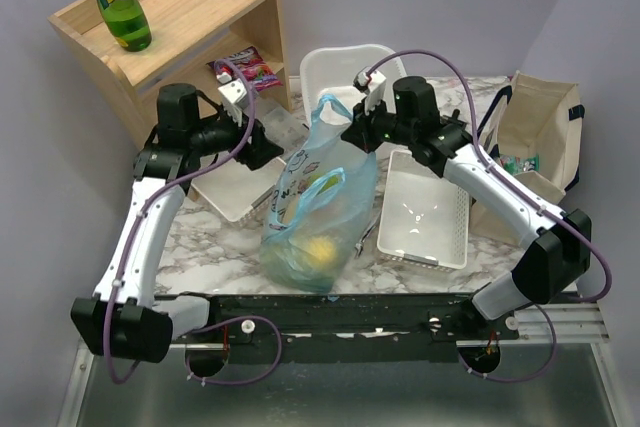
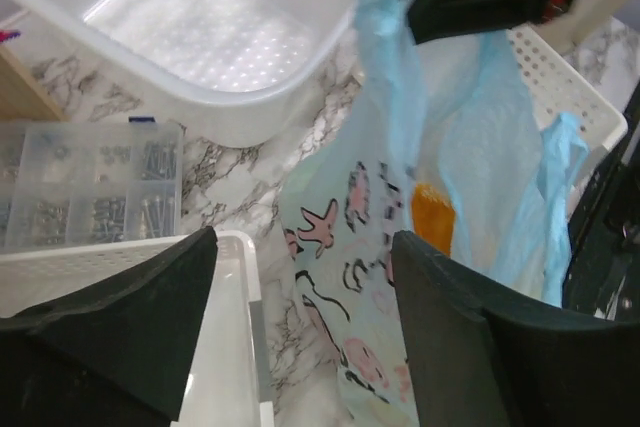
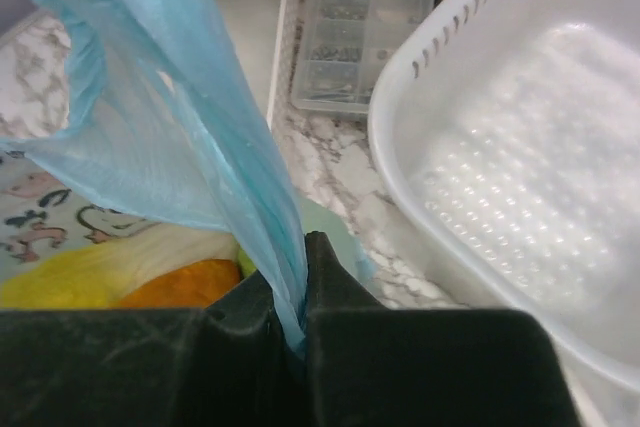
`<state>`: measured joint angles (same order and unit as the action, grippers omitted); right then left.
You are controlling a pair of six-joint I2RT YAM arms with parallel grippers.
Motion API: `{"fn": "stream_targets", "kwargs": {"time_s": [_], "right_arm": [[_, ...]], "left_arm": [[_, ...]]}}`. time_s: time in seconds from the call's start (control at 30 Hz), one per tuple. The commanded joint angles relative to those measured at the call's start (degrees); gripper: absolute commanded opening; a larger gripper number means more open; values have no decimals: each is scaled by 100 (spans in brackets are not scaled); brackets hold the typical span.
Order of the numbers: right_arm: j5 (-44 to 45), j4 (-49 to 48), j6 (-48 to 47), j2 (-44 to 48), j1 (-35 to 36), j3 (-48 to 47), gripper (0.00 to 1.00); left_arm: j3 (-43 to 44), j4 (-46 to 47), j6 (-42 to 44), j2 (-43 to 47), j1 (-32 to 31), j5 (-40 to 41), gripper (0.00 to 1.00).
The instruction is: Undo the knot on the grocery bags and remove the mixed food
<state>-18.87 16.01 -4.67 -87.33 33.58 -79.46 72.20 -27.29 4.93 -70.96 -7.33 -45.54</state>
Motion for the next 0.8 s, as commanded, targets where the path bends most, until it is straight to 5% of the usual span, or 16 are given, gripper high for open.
{"fn": "stream_targets", "kwargs": {"time_s": [0.0, 0.2, 0.47, 0.63, 0.77], "right_arm": [[-895, 353, 1017, 50, -87, -123, 1], [-1323, 174, 1739, -21, -276, 171, 1], [-1384, 95, 1739, -287, -511, -174, 1], [-1382, -8, 1794, -408, -704, -220, 1], [-1334, -37, 1857, -472, -766, -265, 1]], "left_arm": [[224, -1149, 1099, 717, -197, -942, 80], [-151, -1149, 1300, 768, -1381, -370, 98], [-149, -629, 833, 150, -2602, 1539, 94], [-59, -782, 969, 204, -2690, 1695, 69], [152, -1084, 1368, 475, -2574, 466, 1]]}}
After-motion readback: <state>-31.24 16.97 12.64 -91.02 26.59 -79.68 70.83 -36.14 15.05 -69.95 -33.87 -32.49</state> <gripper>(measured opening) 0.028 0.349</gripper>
